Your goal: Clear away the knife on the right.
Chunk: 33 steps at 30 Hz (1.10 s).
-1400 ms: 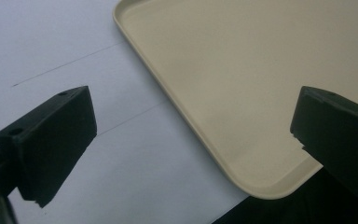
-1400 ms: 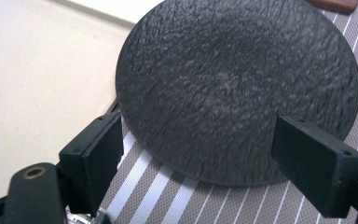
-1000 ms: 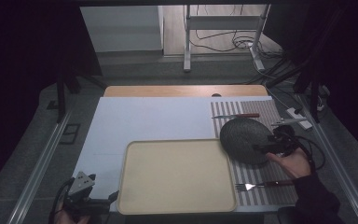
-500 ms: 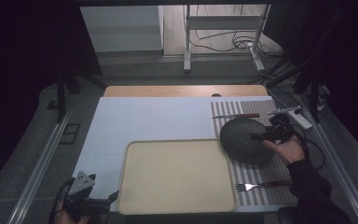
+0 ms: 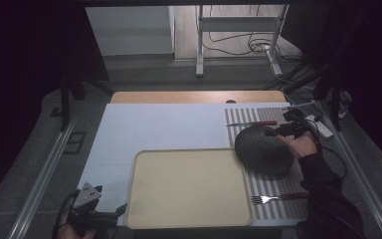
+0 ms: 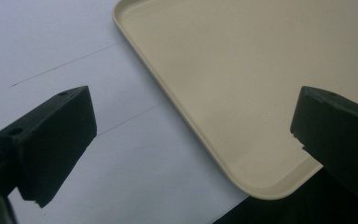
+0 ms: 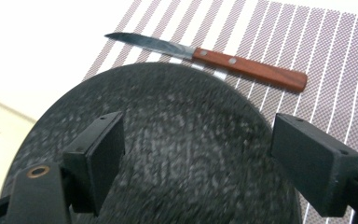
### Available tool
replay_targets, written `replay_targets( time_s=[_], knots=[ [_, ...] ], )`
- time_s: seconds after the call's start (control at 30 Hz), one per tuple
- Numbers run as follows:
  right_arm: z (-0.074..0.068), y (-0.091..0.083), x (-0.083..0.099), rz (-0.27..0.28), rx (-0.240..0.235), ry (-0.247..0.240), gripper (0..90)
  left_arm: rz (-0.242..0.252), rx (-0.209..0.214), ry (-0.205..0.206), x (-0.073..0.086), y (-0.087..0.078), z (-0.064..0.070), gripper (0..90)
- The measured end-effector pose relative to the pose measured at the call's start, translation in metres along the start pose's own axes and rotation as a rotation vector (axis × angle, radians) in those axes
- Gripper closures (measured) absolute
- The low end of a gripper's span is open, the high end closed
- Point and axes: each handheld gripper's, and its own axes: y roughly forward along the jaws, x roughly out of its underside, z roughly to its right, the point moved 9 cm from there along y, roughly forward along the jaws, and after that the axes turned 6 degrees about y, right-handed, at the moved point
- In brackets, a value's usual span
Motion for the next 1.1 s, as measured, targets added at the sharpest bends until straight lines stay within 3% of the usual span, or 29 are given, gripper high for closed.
replay_targets(
  time_s=[0.2,0.47,0.57,0.87,1.1],
  knots=[
    [0.011,0.014,-0.009,-0.018,0.008,0.027,21.5,-0.001,0.0,0.001,0.0,0.0,0.0,0.3],
    [0.023,0.027,-0.02,-0.021,0.024,0.035,34.1,-0.005,0.0,0.004,0.0,0.0,0.0,0.3],
    [0.029,0.032,-0.023,-0.037,0.042,0.034,42.9,-0.006,0.0,0.003,0.0,0.001,0.0,0.3],
    [0.046,0.041,-0.033,-0.04,0.096,-0.008,89.1,-0.012,0.0,0.006,0.0,0.001,0.001,0.4],
    [0.061,0.054,-0.043,-0.023,0.149,0.014,90.0,-0.013,-0.001,0.01,0.0,0.001,0.001,0.4]
  ],
)
